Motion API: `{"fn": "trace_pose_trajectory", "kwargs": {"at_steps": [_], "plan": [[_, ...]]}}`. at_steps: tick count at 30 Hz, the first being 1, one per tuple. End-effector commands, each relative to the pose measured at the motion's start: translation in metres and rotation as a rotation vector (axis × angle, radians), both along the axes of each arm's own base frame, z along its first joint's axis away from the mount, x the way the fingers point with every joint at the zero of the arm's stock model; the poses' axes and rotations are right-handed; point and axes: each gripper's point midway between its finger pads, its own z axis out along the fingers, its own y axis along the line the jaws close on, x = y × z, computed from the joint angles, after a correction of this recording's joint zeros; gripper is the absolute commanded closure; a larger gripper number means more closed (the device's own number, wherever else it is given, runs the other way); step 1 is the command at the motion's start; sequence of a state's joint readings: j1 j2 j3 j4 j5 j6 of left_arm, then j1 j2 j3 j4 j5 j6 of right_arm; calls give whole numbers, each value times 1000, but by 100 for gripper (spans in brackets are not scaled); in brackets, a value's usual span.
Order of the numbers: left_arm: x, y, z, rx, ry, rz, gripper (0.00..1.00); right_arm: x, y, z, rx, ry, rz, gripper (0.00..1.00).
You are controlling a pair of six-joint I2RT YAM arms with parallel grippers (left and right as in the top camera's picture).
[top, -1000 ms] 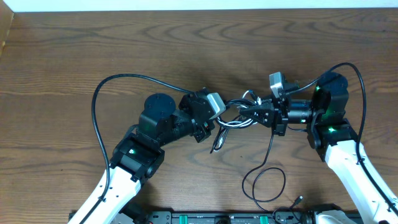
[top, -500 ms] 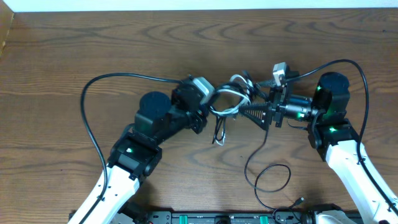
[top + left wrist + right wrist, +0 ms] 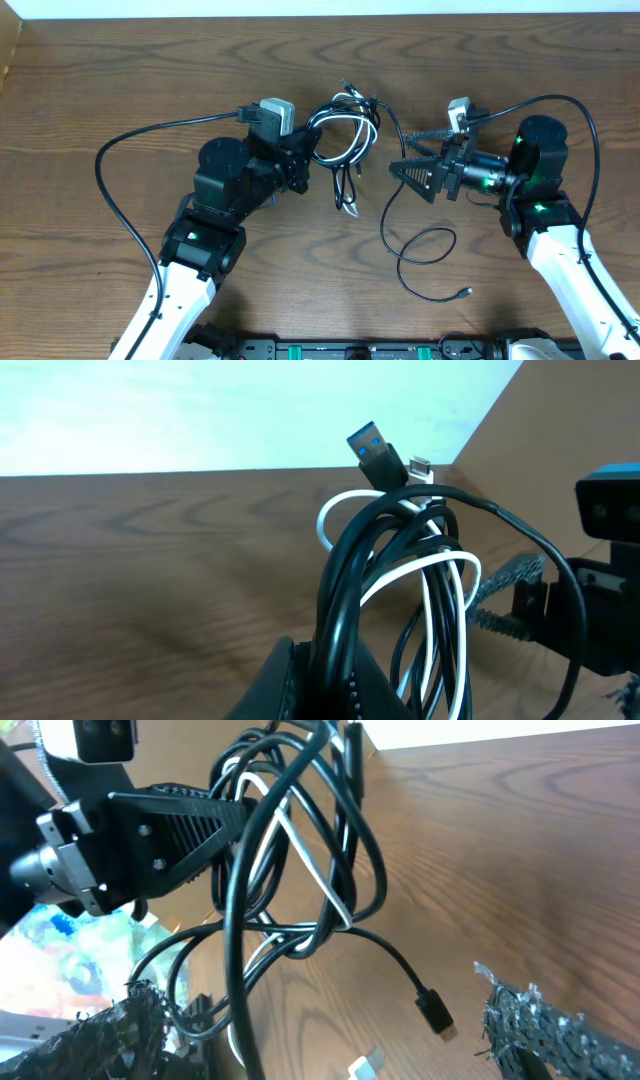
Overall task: Untangle cables
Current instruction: 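Open the right gripper and move it back from the cables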
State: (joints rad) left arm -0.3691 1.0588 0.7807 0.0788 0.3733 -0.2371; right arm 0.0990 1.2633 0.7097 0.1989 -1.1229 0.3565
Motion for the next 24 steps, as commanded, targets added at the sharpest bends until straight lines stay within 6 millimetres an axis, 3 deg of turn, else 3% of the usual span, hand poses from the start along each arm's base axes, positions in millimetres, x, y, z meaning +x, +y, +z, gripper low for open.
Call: {"fn": "trace_pose_trajectory", "kwargs": {"at_steps": [1,4,11,20,24], "plan": [[4,2,11,-31,-11,23,93,-4,1,4,12,-7,31,1],[2,0,11,-35,-10,10,92,1,-2,-3,-19,-16,-1,1],[0,-3,12,-117,59,13,92,31,-26,-36,-99,179,-272,7],[0,-3,14,-253,166,54,92,42,-34,-36,-82,226,-361,8],[-1,-4,14,-254,163,49,92,39,-29,-30,-58,216,-330,2]]}}
